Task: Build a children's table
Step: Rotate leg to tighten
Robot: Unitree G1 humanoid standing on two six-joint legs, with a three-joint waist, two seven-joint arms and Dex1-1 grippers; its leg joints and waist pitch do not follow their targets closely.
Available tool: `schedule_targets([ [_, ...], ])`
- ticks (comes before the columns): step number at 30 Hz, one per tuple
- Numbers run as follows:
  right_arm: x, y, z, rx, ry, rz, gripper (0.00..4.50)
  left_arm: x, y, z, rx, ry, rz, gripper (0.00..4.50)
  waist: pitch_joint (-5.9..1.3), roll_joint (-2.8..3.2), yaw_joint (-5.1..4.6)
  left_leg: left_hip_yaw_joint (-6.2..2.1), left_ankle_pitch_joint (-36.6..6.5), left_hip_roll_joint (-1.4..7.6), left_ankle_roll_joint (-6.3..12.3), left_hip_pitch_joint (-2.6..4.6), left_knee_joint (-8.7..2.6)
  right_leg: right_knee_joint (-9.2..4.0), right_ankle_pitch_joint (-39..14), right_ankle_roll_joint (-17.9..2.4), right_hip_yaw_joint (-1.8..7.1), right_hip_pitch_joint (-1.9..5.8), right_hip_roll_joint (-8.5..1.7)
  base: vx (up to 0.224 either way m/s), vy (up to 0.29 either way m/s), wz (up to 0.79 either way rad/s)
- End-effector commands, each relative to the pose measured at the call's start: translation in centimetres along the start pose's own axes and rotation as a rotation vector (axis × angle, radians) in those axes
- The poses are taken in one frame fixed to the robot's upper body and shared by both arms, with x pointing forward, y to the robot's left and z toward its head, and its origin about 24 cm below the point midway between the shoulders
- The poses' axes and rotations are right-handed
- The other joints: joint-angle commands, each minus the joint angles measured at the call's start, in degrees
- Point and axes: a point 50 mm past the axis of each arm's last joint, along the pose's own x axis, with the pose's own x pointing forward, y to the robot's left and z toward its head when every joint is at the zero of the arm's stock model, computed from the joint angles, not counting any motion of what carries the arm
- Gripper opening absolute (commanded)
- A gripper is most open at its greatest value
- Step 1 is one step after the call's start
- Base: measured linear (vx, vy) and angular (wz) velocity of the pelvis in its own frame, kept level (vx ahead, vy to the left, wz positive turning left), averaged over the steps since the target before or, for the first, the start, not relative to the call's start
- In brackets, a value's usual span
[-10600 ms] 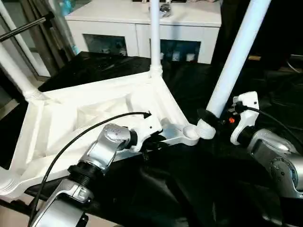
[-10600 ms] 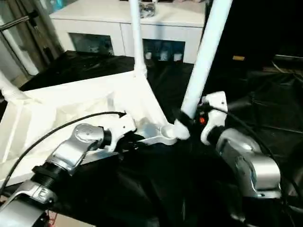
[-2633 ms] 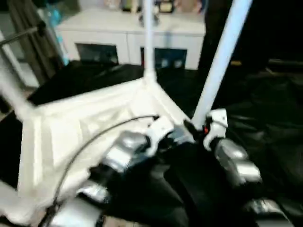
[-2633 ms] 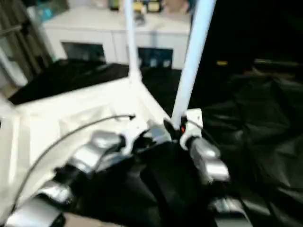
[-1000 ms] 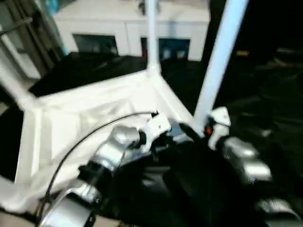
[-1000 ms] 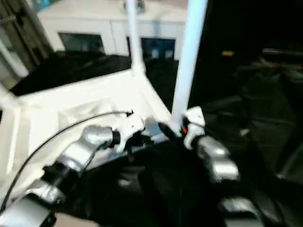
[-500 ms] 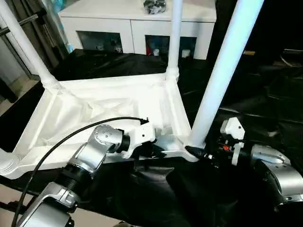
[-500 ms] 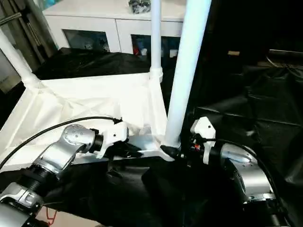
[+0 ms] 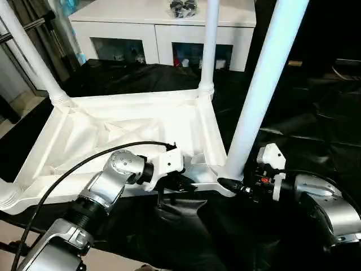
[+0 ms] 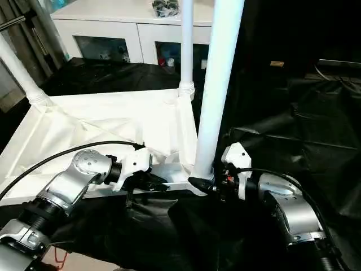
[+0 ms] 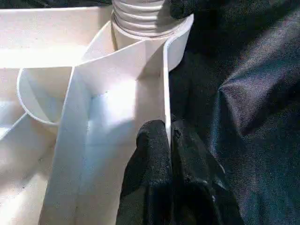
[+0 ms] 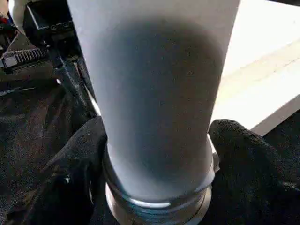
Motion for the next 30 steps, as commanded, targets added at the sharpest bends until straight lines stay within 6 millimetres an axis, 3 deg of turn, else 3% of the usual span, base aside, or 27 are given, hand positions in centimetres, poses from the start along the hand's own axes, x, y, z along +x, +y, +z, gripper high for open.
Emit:
schedule_targets([
  [1,-0.2,-0.5,0.2,-0.007,0.020,-0.024,3.67,0.1,-0.7,-0.8,0.006,0.047,-0.050,0.00,-3.69,-1.14,0.09,-0.61,-5.7,2.63,6.43,0.60,-3.85,-3.02,-4.4,-14.9,2.50,3.26,-2.52,0.000,0.000,0.00],
  [4,-0.2,-0.5,0.2,-0.006,0.020,-0.023,3.48,0.1,-0.7,-0.8,0.006,0.047,-0.050,0.00,-3.79,-1.13,0.14,-0.60,-4.9,2.62,6.66,0.66,-3.72,-2.87,-3.4,-15.1,2.50,3.25,-2.50,0.000,0.000,0.00],
  [5,0.1,-0.4,0.2,-0.001,0.021,-0.010,3.48,0.1,-0.7,-0.9,0.001,0.047,-0.044,0.00,-3.81,-1.89,0.04,-0.51,-4.6,2.61,6.89,0.61,-3.69,-2.88,-3.2,-15.1,2.51,3.31,-2.46,0.000,0.000,0.00],
  [7,0.3,-0.3,0.1,0.002,0.020,-0.002,3.28,0.1,-0.7,-0.9,-0.003,0.047,-0.040,0.00,-3.77,-1.37,0.15,-0.56,-4.6,2.63,7.02,0.68,-3.64,-2.82,-4.1,-15.2,2.48,3.18,-2.49,0.000,0.000,0.00],
  [10,0.9,-0.6,-0.5,0.042,0.007,-0.079,3.12,0.4,-0.2,-1.0,-0.045,0.038,0.037,0.00,-3.68,-1.54,0.03,-0.55,-5.3,2.66,6.47,0.65,-3.73,-2.87,-5.1,-15.0,2.57,3.09,-2.53,0.000,0.000,0.00],
  [11,1.4,-1.2,-1.2,0.075,0.004,-0.191,2.93,0.8,0.5,-0.9,-0.079,0.032,0.118,0.00,-3.66,-1.58,-0.04,-0.49,-5.6,2.61,6.19,0.71,-3.74,-3.01,-5.7,-15.0,2.58,2.99,-2.53,0.000,0.000,0.00],
  [14,2.3,-2.0,-2.3,0.134,0.008,-0.359,2.78,1.7,1.4,-0.5,-0.132,0.025,0.228,0.00,-3.20,-1.73,-0.51,-0.52,-11.6,2.38,2.19,1.00,-4.35,-4.13,-15.5,-12.6,2.58,2.85,-2.61,0.000,0.000,0.00],
  [17,3.4,-2.3,-2.8,0.194,0.004,-0.454,2.74,2.7,2.0,0.0,-0.174,0.008,0.291,0.00,-2.96,-1.60,-0.96,-0.60,-14.0,2.22,0.91,1.01,-4.68,-4.64,-18.5,-11.1,2.56,2.67,-2.39,0.000,0.000,0.00],
  [19,6.1,-2.0,-3.2,0.286,0.018,-0.564,2.74,4.9,2.6,1.7,-0.218,-0.019,0.366,0.00,-2.65,-1.28,-1.42,-0.93,-18.4,2.11,-0.55,1.49,-5.03,-5.23,-23.5,-10.0,2.38,2.37,-2.46,0.000,0.000,0.00],
  [22,8.1,-1.5,-3.0,0.304,0.027,-0.582,2.74,6.4,2.5,3.0,-0.208,-0.037,0.370,0.00,-2.52,-1.62,-1.91,-1.23,-21.6,1.79,-1.08,1.98,-5.13,-6.45,-30.2,-7.3,2.05,2.37,-2.69,0.000,0.000,0.00],
  [23,8.5,-1.4,-2.8,0.303,0.017,-0.571,2.74,6.7,2.3,3.2,-0.195,-0.041,0.360,0.00,-2.53,-1.41,-2.01,-1.33,-21.6,1.83,-0.96,1.82,-5.21,-6.45,-30.1,-7.1,2.06,2.42,-2.72,0.000,0.000,0.00],
  [25,8.8,-1.3,-2.6,0.303,0.001,-0.558,3.29,7.0,2.2,3.5,-0.179,-0.044,0.348,0.00,-2.71,-1.57,-1.94,-1.29,-20.6,1.91,-0.01,1.59,-5.32,-6.42,-27.7,-7.0,2.14,2.54,-2.62,0.000,0.000,0.00],
  [29,9.1,-1.4,-2.0,0.300,-0.028,-0.531,3.52,7.1,1.9,3.7,-0.149,-0.056,0.317,0.00,-2.86,-1.47,-1.88,-1.25,-19.6,2.05,0.65,1.40,-5.42,-6.10,-24.8,-8.2,2.21,2.65,-2.57,0.000,0.000,0.00],
  [30,8.5,-1.8,-1.0,0.213,-0.047,-0.474,3.64,6.5,1.6,3.4,-0.115,-0.062,0.270,0.00,-2.86,-1.61,-1.83,-1.17,-19.3,2.08,0.80,1.32,-5.43,-6.04,-23.7,-8.8,2.27,2.66,-2.58,0.000,0.000,0.00],
])
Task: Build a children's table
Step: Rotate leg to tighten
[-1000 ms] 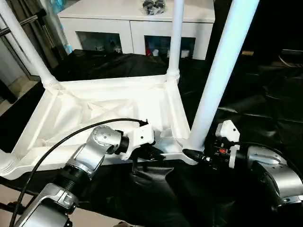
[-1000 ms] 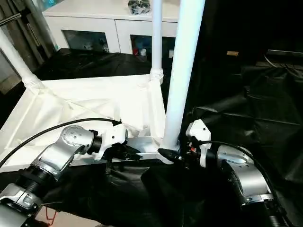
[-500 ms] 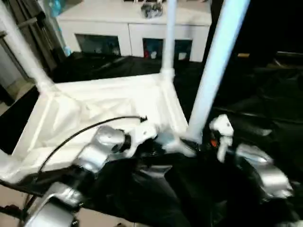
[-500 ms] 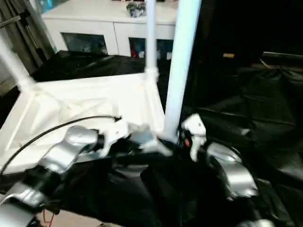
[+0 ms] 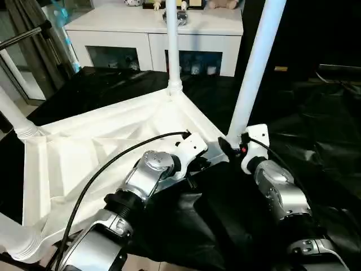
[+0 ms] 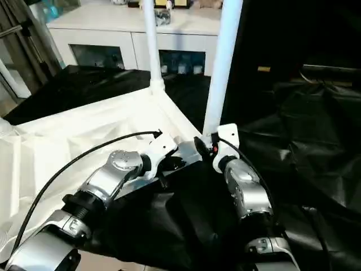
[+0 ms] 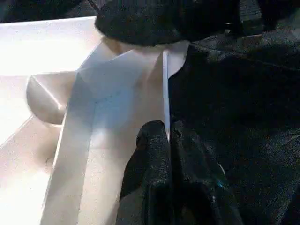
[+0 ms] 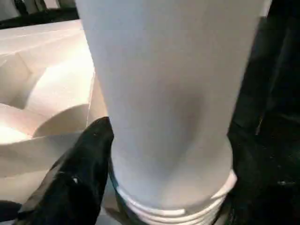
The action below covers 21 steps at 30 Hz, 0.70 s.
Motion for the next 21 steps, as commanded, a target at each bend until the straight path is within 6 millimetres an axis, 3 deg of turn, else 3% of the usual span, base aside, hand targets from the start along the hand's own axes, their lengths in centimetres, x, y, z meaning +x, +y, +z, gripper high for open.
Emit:
schedule_targets([
  [1,0.3,2.3,-0.4,-0.059,0.037,0.201,3.74,0.2,-1.2,1.0,0.085,-0.054,-0.119,0.00,-2.66,-1.08,0.11,-1.18,-19.5,2.30,1.96,-0.02,-5.17,-5.35,-23.1,-9.2,2.08,1.94,-2.59,0.000,0.000,0.00],
  [2,0.1,2.2,0.0,-0.089,0.024,0.252,3.82,-0.1,-1.2,0.8,0.099,-0.057,-0.146,0.00,-2.87,-1.05,0.14,-1.19,-17.9,2.39,2.53,-0.38,-5.11,-5.02,-20.8,-9.6,2.18,2.24,-2.66,0.000,0.000,0.00],
  [4,-0.5,2.0,0.3,-0.129,0.016,0.320,3.82,-0.5,-1.2,0.6,0.114,-0.053,-0.175,0.00,-3.06,-0.95,0.41,-0.91,-15.8,2.60,3.15,0.07,-4.83,-4.71,-16.3,-11.3,2.38,1.93,-2.65,0.000,0.000,0.00],
  [11,-3.7,0.5,1.2,-0.229,0.051,0.605,3.82,-3.1,-1.0,-0.9,0.164,-0.036,-0.349,0.00,-3.68,-0.79,1.34,-0.64,-6.6,2.78,7.65,-0.34,-3.81,-2.61,-2.1,-16.0,2.31,2.76,-2.50,0.034,-0.006,0.02],
  [14,-4.4,0.2,1.3,-0.240,0.073,0.656,3.82,-3.7,-0.8,-1.4,0.173,-0.016,-0.372,0.00,-3.96,-0.70,1.96,-0.48,-2.6,2.87,10.00,-0.25,-3.19,-1.87,3.4,-17.3,2.20,2.45,-2.33,0.000,0.000,0.00],
  [16,-4.9,-0.1,1.4,-0.239,0.093,0.698,3.82,-4.4,-0.6,-2.0,0.188,0.004,-0.398,0.00,-4.18,-0.83,2.20,-0.56,-0.8,2.83,10.84,-0.48,-2.84,-1.48,4.8,-17.6,2.16,2.46,-2.29,0.000,0.000,0.00],
  [18,-5.3,-0.1,1.4,-0.240,0.113,0.734,3.67,-5.0,-0.4,-2.4,0.194,0.017,-0.421,0.00,-3.81,-0.77,2.33,-0.42,-2.5,2.94,10.84,-0.56,-3.01,-1.79,2.2,-17.5,2.09,2.23,-2.33,0.000,0.000,0.00],
  [21,-5.6,0.0,1.4,-0.242,0.121,0.763,3.50,-5.5,-0.2,-2.6,0.195,0.020,-0.433,0.00,-3.49,-0.77,2.44,-0.38,-6.9,3.09,8.33,-0.36,-3.50,-2.36,-4.0,-16.6,2.22,2.13,-2.45,0.000,0.000,0.00],
])
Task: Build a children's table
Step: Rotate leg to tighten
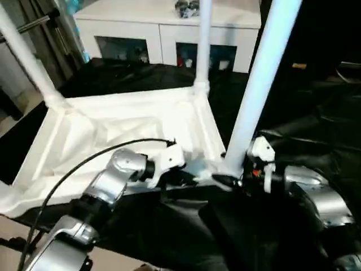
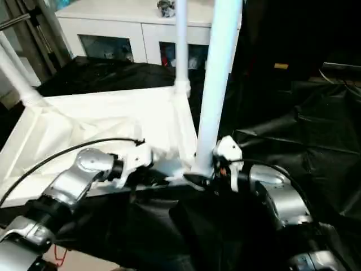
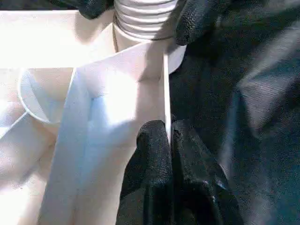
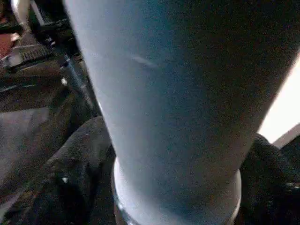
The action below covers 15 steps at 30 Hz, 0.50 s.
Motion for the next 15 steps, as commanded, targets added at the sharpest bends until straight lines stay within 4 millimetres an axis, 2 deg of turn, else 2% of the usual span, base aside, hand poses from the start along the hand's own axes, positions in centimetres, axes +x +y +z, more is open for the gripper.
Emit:
schedule_targets([
  [1,0.2,0.4,0.5,-0.012,-0.009,0.044,3.38,0.4,-0.8,-0.2,0.016,0.019,-0.077,0.00,-3.42,-0.86,0.07,-0.36,-8.7,2.81,6.71,0.95,-4.02,-3.36,-5.9,-16.0,2.55,3.00,-2.46,0.000,0.000,0.00],
  [4,0.2,0.9,0.4,0.000,-0.004,0.073,3.13,0.2,-0.8,-0.3,0.013,0.015,-0.085,0.00,-3.33,-0.86,0.04,-0.32,-10.5,2.82,4.75,0.96,-4.27,-3.51,-8.1,-15.2,2.66,3.03,-2.49,0.000,0.000,0.00],
  [5,0.2,0.9,0.4,0.001,-0.004,0.074,3.03,0.2,-0.8,-0.3,0.013,0.015,-0.085,0.00,-3.37,-1.15,0.09,-0.26,-10.4,2.80,4.42,1.00,-4.21,-3.53,-8.5,-14.9,2.73,2.96,-2.56,0.000,0.000,0.00],
  [7,0.4,1.1,0.2,0.016,-0.002,0.077,2.84,0.4,-0.8,-0.2,0.008,0.009,-0.078,0.00,-3.32,-1.12,0.09,-0.24,-9.8,2.75,4.21,0.88,-4.20,-3.56,-8.8,-14.6,2.74,3.01,-2.58,0.000,0.000,0.00],
  [11,0.6,1.1,0.0,0.035,-0.014,0.051,2.76,0.7,-0.6,-0.1,-0.010,-0.003,-0.043,0.00,-3.43,-1.15,0.15,-0.24,-8.4,2.70,4.30,0.84,-4.08,-3.43,-7.8,-14.4,2.71,3.00,-2.57,0.000,0.000,0.00],
  [12,1.0,0.6,-0.2,0.050,-0.014,-0.024,2.75,1.0,-0.2,0.0,-0.029,-0.006,0.002,0.00,-3.41,-1.16,0.08,-0.22,-8.4,2.69,4.33,0.80,-4.10,-3.43,-7.9,-14.4,2.72,2.96,-2.55,0.000,0.000,0.00],
  [13,1.5,-0.5,-0.9,0.070,0.016,-0.190,2.75,1.6,0.5,0.2,-0.059,0.000,0.091,0.00,-3.31,-1.15,-0.04,-0.19,-8.9,2.64,3.89,0.85,-4.16,-3.56,-8.9,-14.2,2.71,2.83,-2.48,0.000,0.000,0.00],
  [14,1.5,-0.5,-0.9,0.070,0.016,-0.190,2.75,1.6,0.5,0.2,-0.059,0.000,0.091,0.00,-3.18,-1.16,-0.32,-0.16,-9.9,2.47,2.90,0.98,-4.30,-3.91,-11.0,-13.9,2.69,2.63,-2.46,0.000,0.000,0.00],
  [15,1.8,-1.1,-1.3,0.082,0.032,-0.276,2.75,1.9,1.0,0.4,-0.077,0.008,0.144,0.00,-3.12,-1.22,-0.39,-0.23,-10.9,2.43,2.25,0.98,-4.38,-4.04,-12.6,-13.5,2.66,2.67,-2.50,0.000,0.000,0.00],
])
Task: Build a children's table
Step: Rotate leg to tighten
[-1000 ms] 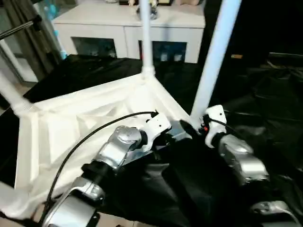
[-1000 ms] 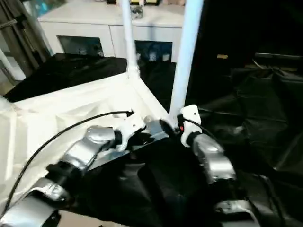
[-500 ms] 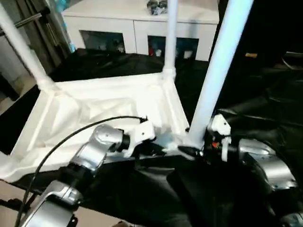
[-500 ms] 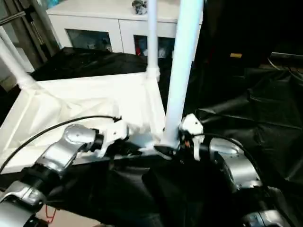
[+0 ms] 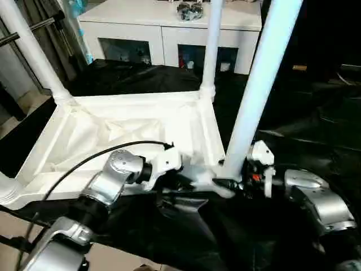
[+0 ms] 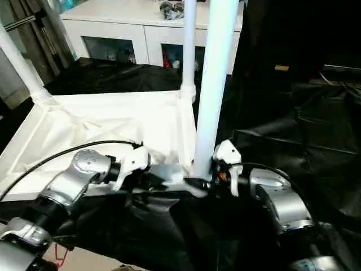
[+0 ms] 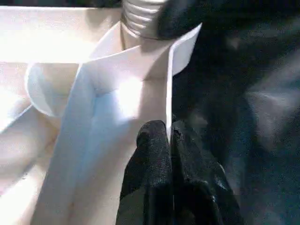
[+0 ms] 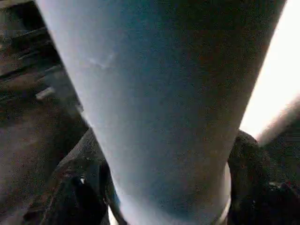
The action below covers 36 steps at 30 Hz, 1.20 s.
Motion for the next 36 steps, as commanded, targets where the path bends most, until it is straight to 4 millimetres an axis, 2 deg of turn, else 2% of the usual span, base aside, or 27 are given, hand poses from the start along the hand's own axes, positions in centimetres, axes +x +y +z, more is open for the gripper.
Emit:
schedule_targets([
  [1,1.0,-0.7,-1.5,0.045,0.065,-0.166,2.75,1.5,0.4,0.4,-0.032,0.017,0.083,0.00,-3.01,-1.06,-0.29,-0.61,-12.7,2.04,1.69,0.88,-4.57,-4.83,-16.0,-12.4,2.52,2.57,-2.53,0.000,0.000,0.00],
  [3,1.6,-1.1,-1.8,0.096,0.068,-0.250,2.74,2.1,0.7,0.8,-0.052,0.021,0.136,0.00,-2.90,-1.13,-0.60,-0.77,-14.0,1.91,1.19,0.68,-4.68,-5.23,-19.3,-11.1,2.50,2.71,-2.64,0.000,0.000,0.00],
  [5,2.7,-1.3,-2.0,0.153,0.052,-0.354,2.74,3.2,1.2,1.6,-0.081,0.011,0.223,0.00,-2.61,-1.04,-0.99,-0.77,-16.5,1.80,0.70,0.96,-4.81,-5.87,-22.9,-9.8,2.47,2.31,-2.55,0.000,0.000,0.00],
  [8,4.4,-0.7,-1.9,0.203,0.042,-0.431,2.74,4.7,1.3,2.8,-0.114,-0.007,0.298,0.00,-2.38,-1.16,-1.21,-0.97,-18.9,1.65,0.23,1.41,-4.96,-6.54,-27.4,-8.2,2.26,2.14,-2.58,0.000,0.000,0.00],
  [9,4.4,-0.7,-1.9,0.203,0.042,-0.431,2.74,4.7,1.3,2.8,-0.114,-0.007,0.298,0.00,-2.37,-1.23,-1.32,-0.95,-19.1,1.55,0.35,1.41,-4.96,-6.69,-28.0,-7.9,2.21,2.14,-2.53,0.000,0.000,0.00],
  [10,5.4,-0.3,-1.7,0.191,0.033,-0.433,2.74,5.4,1.2,3.4,-0.118,-0.017,0.313,0.00,-2.48,-1.08,-1.27,-1.08,-19.1,1.60,0.61,1.36,-5.03,-6.75,-28.1,-7.5,2.17,2.32,-2.59,0.000,0.000,0.00],
  [11,5.6,-0.2,-1.6,0.186,0.031,-0.432,3.09,5.5,1.1,3.5,-0.115,-0.021,0.314,0.00,-2.50,-1.06,-1.31,-1.03,-18.9,1.67,0.70,1.36,-5.07,-6.79,-27.5,-7.5,2.23,2.23,-2.58,0.000,0.000,0.00],
  [12,5.8,-0.1,-1.5,0.180,0.029,-0.434,3.09,5.7,1.1,3.7,-0.110,-0.025,0.318,0.00,-2.64,-1.05,-1.37,-1.09,-18.2,1.69,0.89,1.33,-5.16,-6.72,-25.9,-7.8,2.18,2.38,-2.59,0.000,0.000,0.00],
  [13,5.9,0.0,-1.4,0.179,0.019,-0.408,3.44,5.7,0.9,3.7,-0.096,-0.027,0.305,0.00,-2.72,-0.99,-1.37,-1.16,-17.5,1.79,1.03,1.13,-5.28,-6.53,-23.9,-8.4,2.16,2.57,-2.55,0.000,0.000,0.00],
  [16,5.7,0.0,-0.7,0.140,-0.016,-0.344,3.53,5.5,0.5,3.8,-0.055,-0.046,0.245,0.00,-2.82,-1.00,-1.43,-1.12,-16.7,1.92,1.95,0.85,-5.37,-6.14,-19.7,-9.6,2.19,2.90,-2.49,0.000,0.000,0.00],
  [18,5.5,0.0,-0.4,0.118,-0.028,-0.312,3.79,5.3,0.4,3.7,-0.042,-0.050,0.221,0.00,-2.93,-1.00,-1.41,-1.08,-15.8,2.00,2.55,0.74,-5.29,-5.88,-17.4,-10.5,2.28,3.04,-2.58,0.000,0.000,0.00],
  [19,5.1,0.1,-0.2,0.097,-0.036,-0.251,3.79,5.1,0.3,3.6,-0.027,-0.051,0.198,0.00,-2.99,-0.96,-1.45,-1.07,-14.7,1.97,3.04,0.54,-5.23,-5.67,-15.6,-11.1,2.26,3.25,-2.58,0.000,0.000,0.00],
  [22,3.8,0.6,0.1,-0.003,-0.043,-0.083,3.79,4.1,0.2,2.9,0.003,-0.048,0.144,0.00,-3.15,-1.12,-1.22,-0.89,-12.9,1.99,4.61,0.53,-4.86,-5.44,-12.8,-11.9,2.36,3.40,-2.67,0.000,0.000,0.00],
  [23,3.2,0.7,0.2,-0.027,-0.044,-0.036,3.79,3.8,0.2,2.6,0.007,-0.045,0.122,0.00,-3.38,-1.08,-1.15,-0.78,-10.0,2.05,5.98,0.36,-4.55,-4.85,-8.4,-13.2,2.36,3.56,-2.62,0.000,0.000,0.00],
  [25,2.3,0.9,0.2,-0.045,-0.046,0.039,3.79,3.2,-0.1,2.2,0.017,-0.052,0.063,0.00,-3.38,-1.16,-1.07,-0.69,-8.5,2.07,7.09,0.39,-4.37,-4.63,-6.4,-14.2,2.30,3.61,-2.51,0.000,0.000,0.00],
  [28,1.0,1.1,0.3,-0.053,-0.037,0.134,3.79,2.2,-0.9,1.7,0.038,-0.068,-0.047,0.00,-3.50,-0.93,-0.78,-0.70,-7.4,2.39,8.18,0.47,-4.28,-4.05,-3.6,-15.5,2.26,3.65,-2.46,0.000,0.000,0.00],
  [31,-0.2,1.5,0.1,-0.068,0.011,0.245,3.79,1.1,-1.2,0.7,0.054,-0.033,-0.105,0.00,-3.61,-0.85,-0.47,-0.60,-6.4,2.59,8.65,0.65,-4.12,-3.63,-1.7,-16.4,2.24,3.54,-2.31,0.000,0.000,0.00],
  [33,-0.6,1.7,0.0,-0.072,0.033,0.279,3.79,0.7,-1.2,0.4,0.061,-0.017,-0.117,0.00,-3.40,-0.84,-0.05,-0.50,-7.4,2.69,8.53,0.83,-4.24,-3.89,-3.3,-16.1,2.32,3.40,-2.35,0.000,0.000,0.00],
  [36,-0.9,1.8,-0.1,-0.081,0.054,0.302,3.65,0.1,-1.2,0.2,0.065,-0.019,-0.125,0.00,-3.15,-1.00,0.27,-0.46,-10.2,2.76,6.55,0.95,-4.63,-4.28,-7.9,-15.3,2.46,3.24,-2.50,0.000,0.000,0.00],
])
